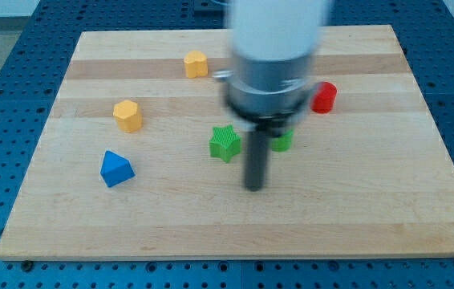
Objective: Move the triangle closer to the green star
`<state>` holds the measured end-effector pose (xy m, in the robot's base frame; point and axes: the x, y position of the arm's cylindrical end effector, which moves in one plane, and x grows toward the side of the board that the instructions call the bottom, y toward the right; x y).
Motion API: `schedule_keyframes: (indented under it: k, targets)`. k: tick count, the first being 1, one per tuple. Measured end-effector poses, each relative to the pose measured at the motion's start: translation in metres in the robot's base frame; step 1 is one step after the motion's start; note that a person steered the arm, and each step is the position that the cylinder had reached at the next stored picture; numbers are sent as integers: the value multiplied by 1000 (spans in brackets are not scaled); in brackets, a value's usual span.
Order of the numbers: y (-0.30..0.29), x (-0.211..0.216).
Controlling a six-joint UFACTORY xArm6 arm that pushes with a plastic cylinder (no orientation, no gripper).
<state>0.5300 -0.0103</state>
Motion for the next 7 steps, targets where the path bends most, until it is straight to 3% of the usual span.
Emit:
schedule_keyframes:
  k: [2, 4, 5, 7]
  targets:
    - [-3, -77]
    - [-108, -46]
    - [-126, -87]
    - [-259, -61]
